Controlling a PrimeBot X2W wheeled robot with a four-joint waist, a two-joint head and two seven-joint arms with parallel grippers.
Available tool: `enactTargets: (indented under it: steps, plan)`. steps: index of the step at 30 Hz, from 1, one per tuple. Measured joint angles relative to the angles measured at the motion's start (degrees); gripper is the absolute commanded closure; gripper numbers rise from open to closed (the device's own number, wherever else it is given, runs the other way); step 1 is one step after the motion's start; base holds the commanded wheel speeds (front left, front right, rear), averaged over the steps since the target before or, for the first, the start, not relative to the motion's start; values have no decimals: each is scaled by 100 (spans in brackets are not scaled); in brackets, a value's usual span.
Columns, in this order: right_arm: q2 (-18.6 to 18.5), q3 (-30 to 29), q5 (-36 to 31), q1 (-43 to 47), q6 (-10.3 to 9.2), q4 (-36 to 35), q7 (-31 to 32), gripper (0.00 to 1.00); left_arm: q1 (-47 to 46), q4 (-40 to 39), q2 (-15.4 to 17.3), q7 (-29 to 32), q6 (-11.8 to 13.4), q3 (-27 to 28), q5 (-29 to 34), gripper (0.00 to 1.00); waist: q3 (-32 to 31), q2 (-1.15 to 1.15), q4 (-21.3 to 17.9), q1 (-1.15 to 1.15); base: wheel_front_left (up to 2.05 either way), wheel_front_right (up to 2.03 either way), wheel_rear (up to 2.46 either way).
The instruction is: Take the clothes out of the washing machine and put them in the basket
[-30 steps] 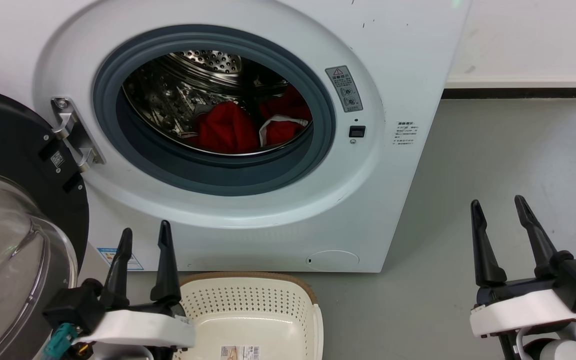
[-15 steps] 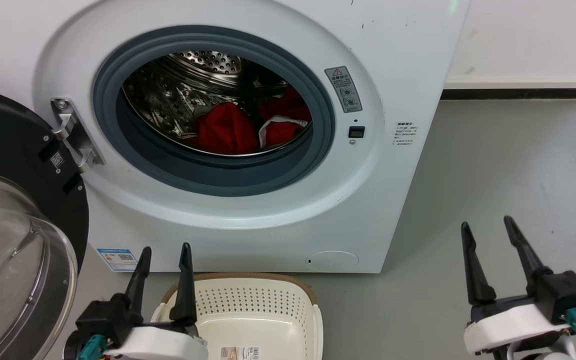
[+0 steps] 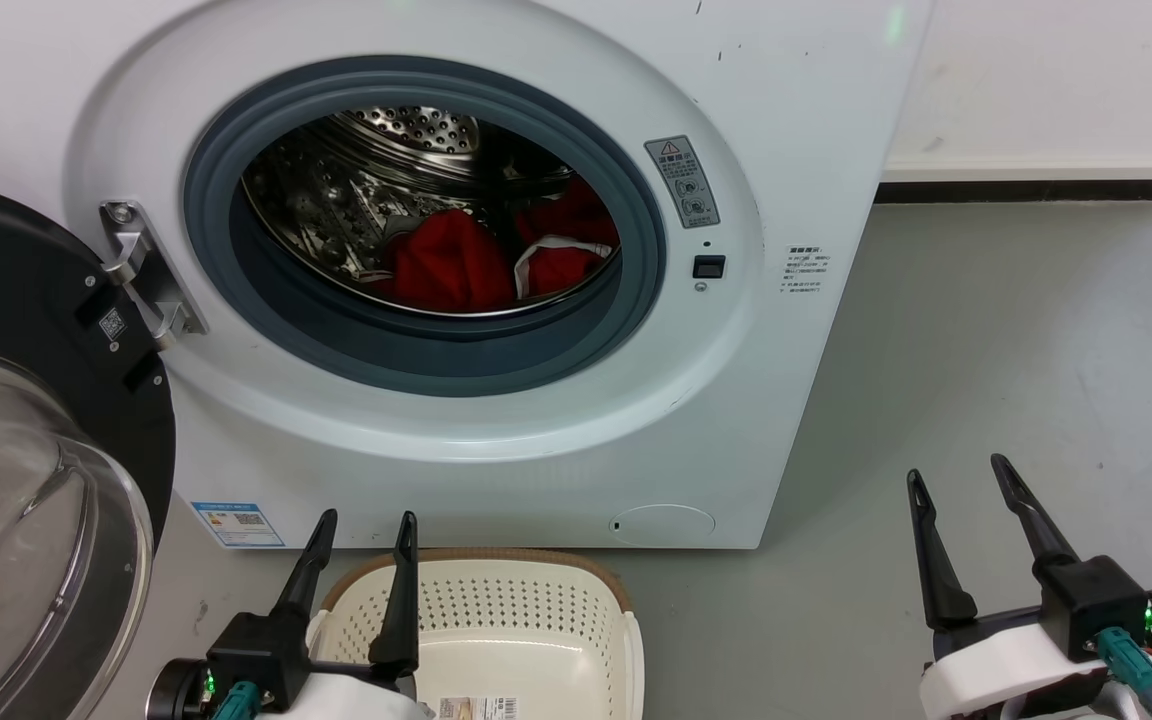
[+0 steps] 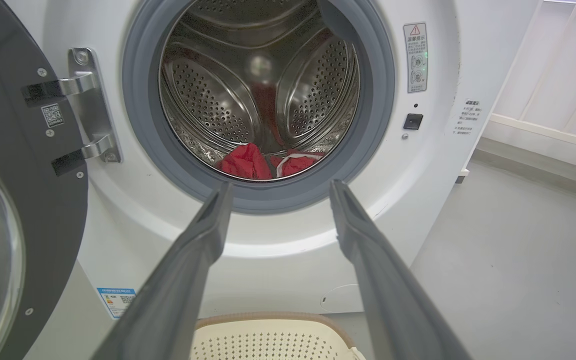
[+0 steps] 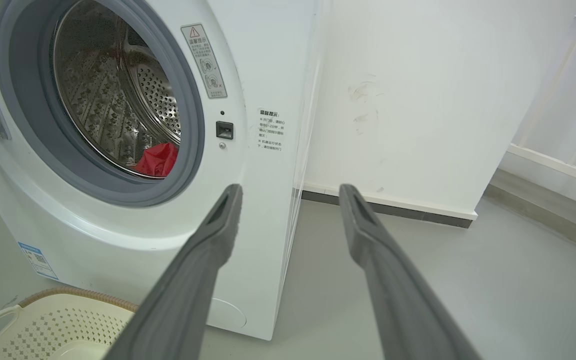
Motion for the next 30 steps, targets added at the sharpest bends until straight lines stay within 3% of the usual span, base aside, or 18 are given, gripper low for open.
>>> enactTargets:
  steps: [17, 30]
  plan:
    - [-2, -7, -698, 0, 1, -182, -181, 0, 67, -192, -3, -159, -9, -9, 771, 0, 2, 0, -23, 0, 0, 0, 0]
    - [-4, -56, -652, -44, 1, -216, -187, 0, 32, -132, -8, -175, -86, 149, 742, 0, 211, 0, -151, 0, 0, 0, 0]
